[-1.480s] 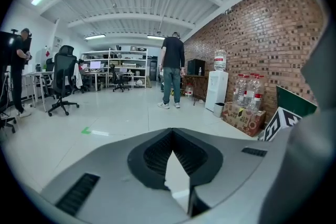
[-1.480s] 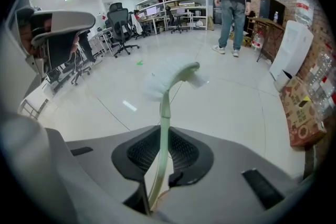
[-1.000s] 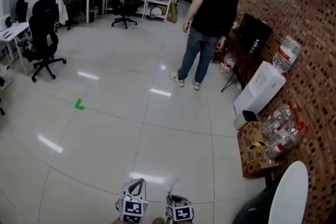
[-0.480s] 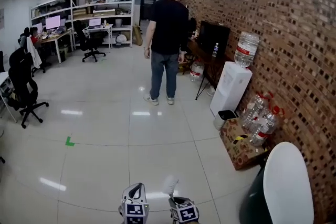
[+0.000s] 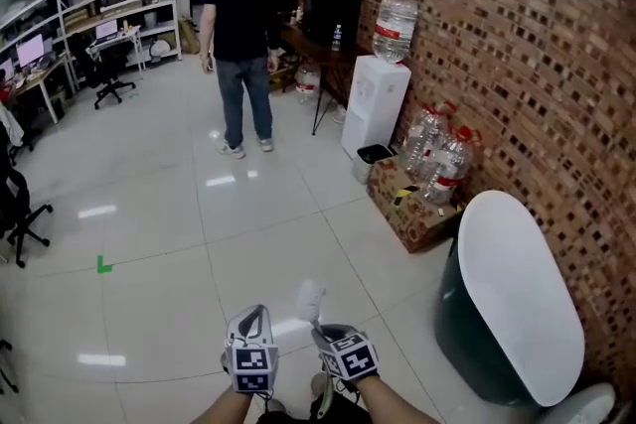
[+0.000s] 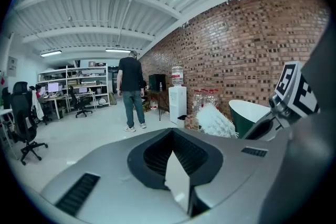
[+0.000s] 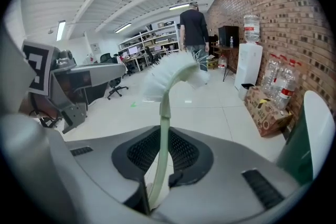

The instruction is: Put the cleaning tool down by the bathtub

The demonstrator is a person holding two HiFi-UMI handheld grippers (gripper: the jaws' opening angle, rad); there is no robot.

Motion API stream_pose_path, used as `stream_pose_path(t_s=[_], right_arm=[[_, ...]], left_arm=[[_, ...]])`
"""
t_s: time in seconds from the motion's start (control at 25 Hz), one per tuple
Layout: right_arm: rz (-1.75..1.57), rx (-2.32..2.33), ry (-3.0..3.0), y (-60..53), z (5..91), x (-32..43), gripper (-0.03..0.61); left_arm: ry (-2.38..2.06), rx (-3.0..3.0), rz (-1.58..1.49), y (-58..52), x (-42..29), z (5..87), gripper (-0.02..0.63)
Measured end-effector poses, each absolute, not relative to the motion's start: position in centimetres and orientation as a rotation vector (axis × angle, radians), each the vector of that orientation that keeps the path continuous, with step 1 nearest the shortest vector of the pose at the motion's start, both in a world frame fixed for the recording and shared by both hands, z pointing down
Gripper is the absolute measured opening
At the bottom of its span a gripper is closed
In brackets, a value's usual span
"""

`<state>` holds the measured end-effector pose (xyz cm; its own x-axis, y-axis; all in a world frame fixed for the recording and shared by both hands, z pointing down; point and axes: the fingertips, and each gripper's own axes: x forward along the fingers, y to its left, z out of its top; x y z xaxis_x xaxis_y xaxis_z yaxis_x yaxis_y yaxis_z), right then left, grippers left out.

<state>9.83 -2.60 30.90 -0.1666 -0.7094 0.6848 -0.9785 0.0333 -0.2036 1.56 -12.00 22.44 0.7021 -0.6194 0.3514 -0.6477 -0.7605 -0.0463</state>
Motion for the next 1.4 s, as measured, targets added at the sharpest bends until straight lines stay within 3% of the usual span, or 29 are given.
stream_pose_path(t_s=[0.28,0.84,1.4], right_arm=[[0.861,1.688,-1.954,2.5,29.5,14.1,0.064],[0.808,1.742,-1.912,15.4,27.5,30.0,0.064],[0.878,1.737,-1.615,27.1,32.0,37.8,0.064]], left_arm=[[-0.985,2.859,0.572,-6.6,6.7,22.5,0.005],[-0.762,2.971,0.524,7.0,24.5,20.6,0.005],[-0.463,2.996,0.579,15.6,32.5,24.1,0.005]])
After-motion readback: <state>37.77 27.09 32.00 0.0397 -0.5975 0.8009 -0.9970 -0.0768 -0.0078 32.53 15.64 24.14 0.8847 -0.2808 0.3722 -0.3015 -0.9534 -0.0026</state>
